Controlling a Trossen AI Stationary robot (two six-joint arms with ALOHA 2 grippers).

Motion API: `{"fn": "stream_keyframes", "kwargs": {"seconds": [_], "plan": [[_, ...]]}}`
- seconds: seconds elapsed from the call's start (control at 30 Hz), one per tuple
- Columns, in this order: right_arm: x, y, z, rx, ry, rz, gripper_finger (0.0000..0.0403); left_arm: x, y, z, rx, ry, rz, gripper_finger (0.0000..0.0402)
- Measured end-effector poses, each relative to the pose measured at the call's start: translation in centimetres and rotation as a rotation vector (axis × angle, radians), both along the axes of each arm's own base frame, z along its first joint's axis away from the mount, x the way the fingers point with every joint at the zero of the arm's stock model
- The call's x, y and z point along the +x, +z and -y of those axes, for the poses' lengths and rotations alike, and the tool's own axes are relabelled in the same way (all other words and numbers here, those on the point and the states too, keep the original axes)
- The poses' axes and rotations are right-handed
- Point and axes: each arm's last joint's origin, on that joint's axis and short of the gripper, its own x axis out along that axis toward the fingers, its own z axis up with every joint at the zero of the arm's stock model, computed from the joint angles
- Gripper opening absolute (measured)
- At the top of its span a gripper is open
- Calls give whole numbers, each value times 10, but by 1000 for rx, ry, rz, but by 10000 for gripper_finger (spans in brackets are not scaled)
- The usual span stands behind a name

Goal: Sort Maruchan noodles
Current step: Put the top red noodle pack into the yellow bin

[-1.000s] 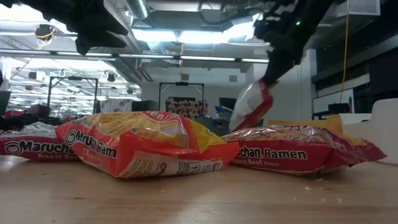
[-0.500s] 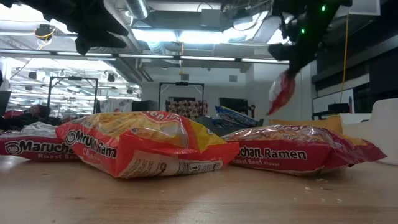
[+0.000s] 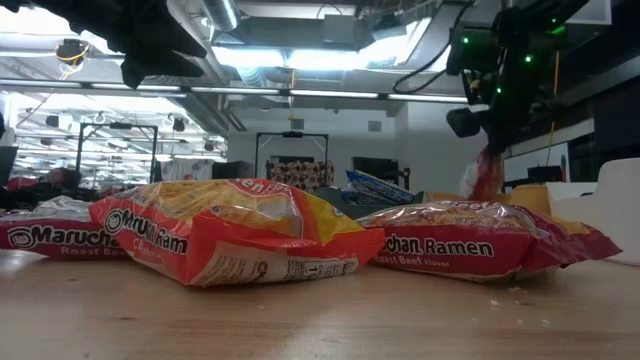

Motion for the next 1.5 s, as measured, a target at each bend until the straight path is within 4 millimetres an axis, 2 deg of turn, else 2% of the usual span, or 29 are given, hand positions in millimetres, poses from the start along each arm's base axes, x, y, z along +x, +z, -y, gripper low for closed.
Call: {"fn": "stream_keyframes", "kwargs": {"seconds": [0.13,0.27,0.43,0.6,0.9,1.1,1.3,1.5], "plan": [[-2,-9,-1,15,18,-23,0,0,0,0,0,1,1,170],[1,-7,1,-55,32,-48,0,0,0,0,-1,1,0,170],[7,-6,2,20,260,-206,0,0,0,0,0,0,0,170],[6,-5,-1,95,559,-447,0,0,0,0,0,1,0,170],[3,27,-3,159,876,-824,0,0,0,0,9,0,-3,170],[-3,34,-3,179,931,-1056,0,0,0,0,28,0,-10,170],[-5,19,0,310,947,-1309,0,0,0,-1,38,10,-12,170],[4,2,3,394,964,-1451,0,-1,-1,-1,43,19,-19,170]]}}
